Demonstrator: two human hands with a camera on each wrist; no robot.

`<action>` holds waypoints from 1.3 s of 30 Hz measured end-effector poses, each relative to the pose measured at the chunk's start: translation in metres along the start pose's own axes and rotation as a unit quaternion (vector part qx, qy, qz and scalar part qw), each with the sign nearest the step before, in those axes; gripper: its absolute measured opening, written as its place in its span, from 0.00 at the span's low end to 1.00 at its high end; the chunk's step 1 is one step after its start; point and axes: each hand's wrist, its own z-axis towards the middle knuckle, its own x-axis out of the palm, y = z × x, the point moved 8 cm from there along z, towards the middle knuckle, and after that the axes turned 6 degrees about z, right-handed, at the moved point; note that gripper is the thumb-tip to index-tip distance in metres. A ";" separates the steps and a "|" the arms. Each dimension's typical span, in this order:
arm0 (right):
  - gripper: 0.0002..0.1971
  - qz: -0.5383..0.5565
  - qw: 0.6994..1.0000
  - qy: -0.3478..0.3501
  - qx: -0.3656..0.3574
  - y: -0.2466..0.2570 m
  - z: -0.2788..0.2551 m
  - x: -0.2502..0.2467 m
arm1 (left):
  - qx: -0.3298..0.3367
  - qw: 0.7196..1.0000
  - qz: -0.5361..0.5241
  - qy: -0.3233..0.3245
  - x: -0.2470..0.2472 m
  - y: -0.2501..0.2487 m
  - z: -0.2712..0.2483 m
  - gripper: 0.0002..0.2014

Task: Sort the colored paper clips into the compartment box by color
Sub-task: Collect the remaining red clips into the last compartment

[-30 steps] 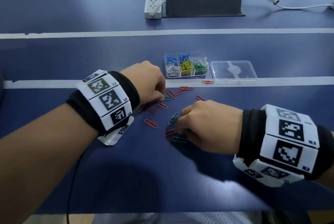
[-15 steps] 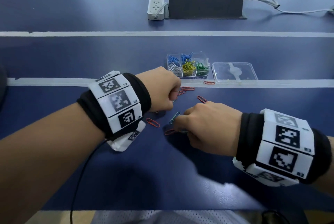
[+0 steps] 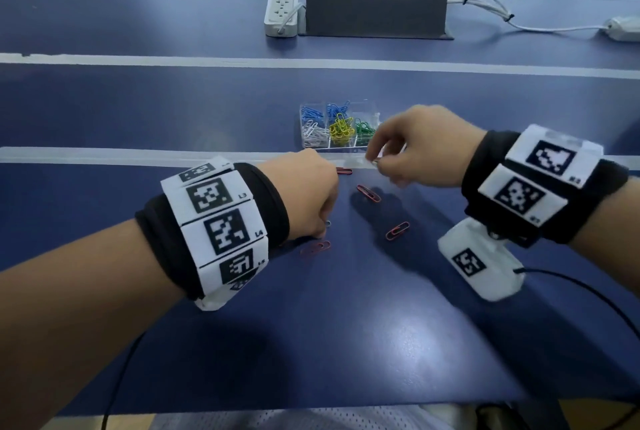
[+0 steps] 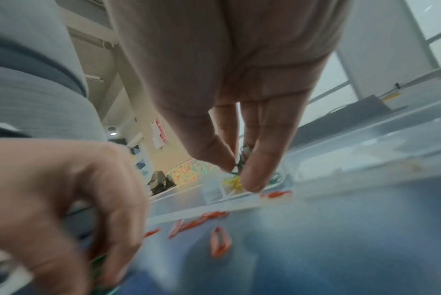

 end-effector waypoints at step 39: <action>0.13 0.030 0.997 -0.056 0.039 -0.046 0.030 -0.041 | -0.010 0.989 -0.070 -0.128 -0.081 0.009 0.091 0.19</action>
